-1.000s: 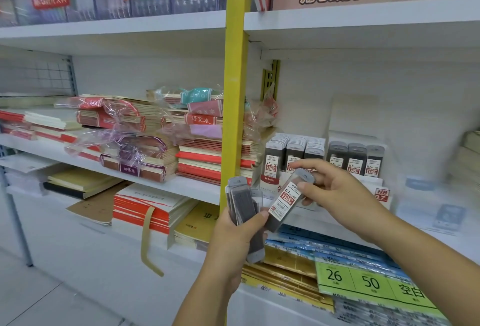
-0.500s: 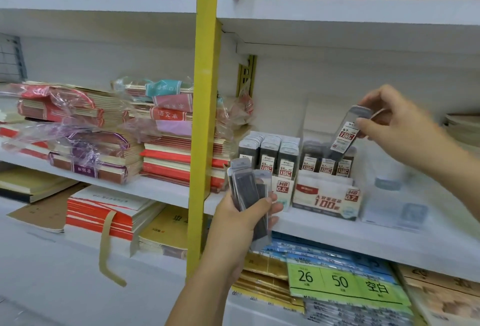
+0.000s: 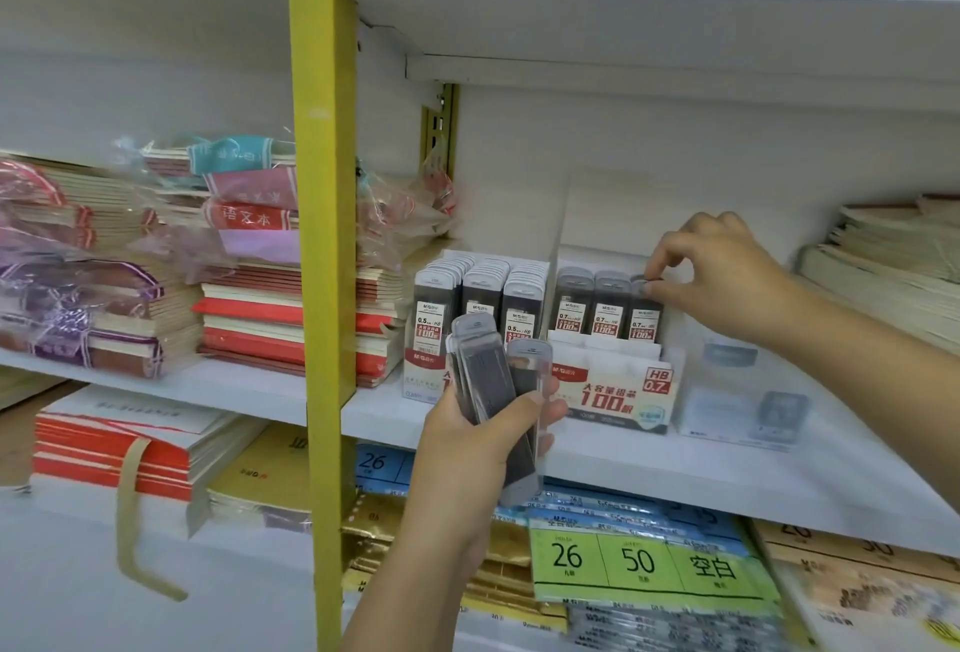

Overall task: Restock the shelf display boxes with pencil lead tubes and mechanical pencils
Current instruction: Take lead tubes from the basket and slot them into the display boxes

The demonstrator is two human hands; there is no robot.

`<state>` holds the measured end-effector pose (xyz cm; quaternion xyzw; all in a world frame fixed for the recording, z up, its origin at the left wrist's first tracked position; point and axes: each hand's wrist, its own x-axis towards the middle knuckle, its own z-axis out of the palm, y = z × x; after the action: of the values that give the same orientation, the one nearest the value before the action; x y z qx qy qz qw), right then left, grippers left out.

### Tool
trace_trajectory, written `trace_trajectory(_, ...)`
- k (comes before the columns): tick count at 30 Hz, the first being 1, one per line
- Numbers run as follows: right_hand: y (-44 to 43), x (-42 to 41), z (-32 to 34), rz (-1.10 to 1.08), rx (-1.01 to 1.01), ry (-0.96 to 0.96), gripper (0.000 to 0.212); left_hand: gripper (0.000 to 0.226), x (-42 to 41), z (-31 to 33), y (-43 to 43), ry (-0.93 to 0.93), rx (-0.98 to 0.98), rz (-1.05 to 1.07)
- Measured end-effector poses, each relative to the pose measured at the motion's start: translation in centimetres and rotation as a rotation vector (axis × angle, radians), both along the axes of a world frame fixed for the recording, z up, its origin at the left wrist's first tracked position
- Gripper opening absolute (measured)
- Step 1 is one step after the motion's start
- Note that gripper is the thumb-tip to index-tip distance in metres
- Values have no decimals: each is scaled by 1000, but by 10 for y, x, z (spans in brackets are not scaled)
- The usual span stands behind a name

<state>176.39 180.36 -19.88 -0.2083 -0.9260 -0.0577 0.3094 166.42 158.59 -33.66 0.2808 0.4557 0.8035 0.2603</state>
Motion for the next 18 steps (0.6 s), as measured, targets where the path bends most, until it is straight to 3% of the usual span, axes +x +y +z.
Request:
trace_trajectory(3, -3, -2, 0, -129, 26, -7, 14, 28, 2, 1, -5, 7, -5, -14)
trace_trajectory(6, -27, 6, -7, -32, 54, 161, 19, 26, 8, 5, -11, 10, -19, -39)
trace_trajectory(8, -57, 16, -20, 169, -176, 229, 15, 23, 12, 9, -15, 22, -32, -58)
trace_trajectory(11, -97, 23, -47, 446, -606, 134, 11, 18, 15, 17, -18, 59, -47, -95)
trace_trajectory(18, -99, 18, -60, 670, -1012, 184, 20, 18, 7, 22, -20, 97, -112, -150)
